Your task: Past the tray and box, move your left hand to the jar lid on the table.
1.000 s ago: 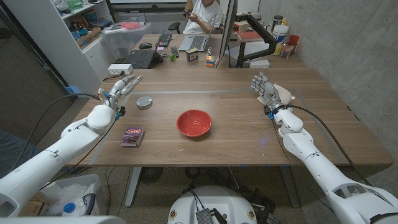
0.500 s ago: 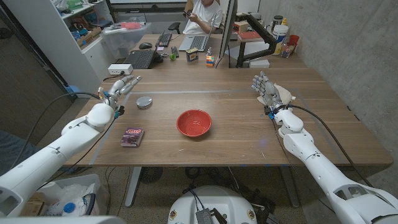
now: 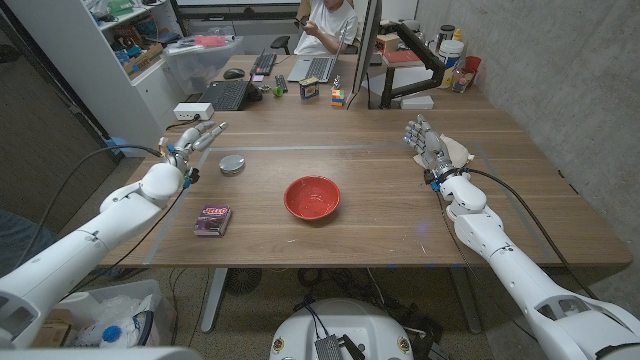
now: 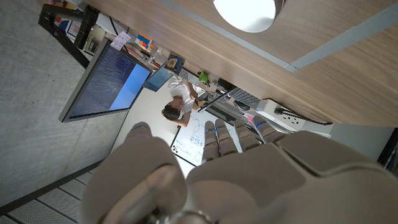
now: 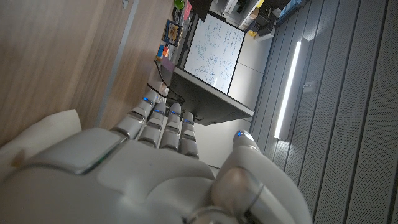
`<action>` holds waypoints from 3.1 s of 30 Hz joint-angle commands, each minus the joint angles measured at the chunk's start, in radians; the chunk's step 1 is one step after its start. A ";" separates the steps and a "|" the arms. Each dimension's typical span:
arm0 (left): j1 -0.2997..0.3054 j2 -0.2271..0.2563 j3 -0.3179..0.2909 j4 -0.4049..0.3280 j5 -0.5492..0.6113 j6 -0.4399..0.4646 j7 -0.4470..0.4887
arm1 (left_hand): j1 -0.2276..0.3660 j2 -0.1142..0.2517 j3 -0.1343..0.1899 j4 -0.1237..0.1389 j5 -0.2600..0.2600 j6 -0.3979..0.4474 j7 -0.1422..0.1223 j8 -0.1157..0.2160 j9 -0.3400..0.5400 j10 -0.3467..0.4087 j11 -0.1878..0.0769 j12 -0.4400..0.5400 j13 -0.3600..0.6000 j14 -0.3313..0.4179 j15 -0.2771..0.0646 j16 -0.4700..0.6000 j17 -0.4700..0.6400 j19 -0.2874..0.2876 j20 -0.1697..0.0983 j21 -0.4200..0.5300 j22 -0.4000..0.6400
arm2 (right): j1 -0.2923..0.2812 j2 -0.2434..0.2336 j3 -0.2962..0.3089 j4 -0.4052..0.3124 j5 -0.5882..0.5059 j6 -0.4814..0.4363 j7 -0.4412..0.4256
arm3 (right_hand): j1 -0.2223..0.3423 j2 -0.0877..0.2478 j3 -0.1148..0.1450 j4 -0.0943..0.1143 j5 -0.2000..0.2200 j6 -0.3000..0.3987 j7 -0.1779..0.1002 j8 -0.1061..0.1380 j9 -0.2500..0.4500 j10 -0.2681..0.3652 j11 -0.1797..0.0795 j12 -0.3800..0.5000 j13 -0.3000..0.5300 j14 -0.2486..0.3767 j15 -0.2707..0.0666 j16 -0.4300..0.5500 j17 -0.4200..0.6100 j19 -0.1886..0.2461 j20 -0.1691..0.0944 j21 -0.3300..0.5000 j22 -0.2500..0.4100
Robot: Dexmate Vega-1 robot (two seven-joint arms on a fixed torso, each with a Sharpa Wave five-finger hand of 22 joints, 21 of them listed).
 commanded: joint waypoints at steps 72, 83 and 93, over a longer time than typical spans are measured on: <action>-0.272 0.010 0.278 0.069 0.401 0.285 -0.115 | 0.034 0.009 -0.013 -0.007 0.015 0.012 -0.021 -0.001 0.005 0.018 -0.019 -0.004 0.007 0.032 -0.021 0.005 0.007 0.009 0.050 -0.027 0.005 | 0.004 0.021 -0.018 0.033 -0.007 0.068 -0.022 | -0.004 0.007 -0.003 -0.003 0.006 0.014 -0.003 0.008 0.005 0.017 -0.004 -0.001 0.005 0.011 -0.001 -0.001 0.005 0.004 0.008 -0.011 0.004; -0.326 -0.028 0.331 0.119 0.450 0.280 -0.142 | 0.035 0.010 -0.015 -0.007 0.016 0.014 -0.022 -0.001 0.005 0.020 -0.019 -0.004 0.007 0.033 -0.020 0.005 0.008 0.008 0.051 -0.030 0.006 | -0.006 0.017 -0.014 0.025 -0.006 0.074 -0.028 | -0.004 0.008 -0.003 -0.004 0.005 0.015 -0.003 0.007 0.005 0.017 -0.002 -0.001 0.005 0.011 -0.001 -0.001 0.005 0.003 0.009 -0.012 0.004; -0.368 -0.074 0.360 0.187 0.462 0.275 -0.154 | 0.037 0.010 -0.017 -0.007 0.018 0.016 -0.026 0.000 0.005 0.021 -0.024 -0.005 0.008 0.033 -0.021 0.004 0.009 0.007 0.051 -0.033 0.006 | 0.006 0.018 -0.014 0.046 -0.004 0.081 -0.018 | -0.004 0.008 -0.003 -0.004 0.005 0.014 -0.005 0.007 0.005 0.017 -0.004 -0.002 0.005 0.010 -0.002 -0.002 0.005 0.003 0.009 -0.013 0.004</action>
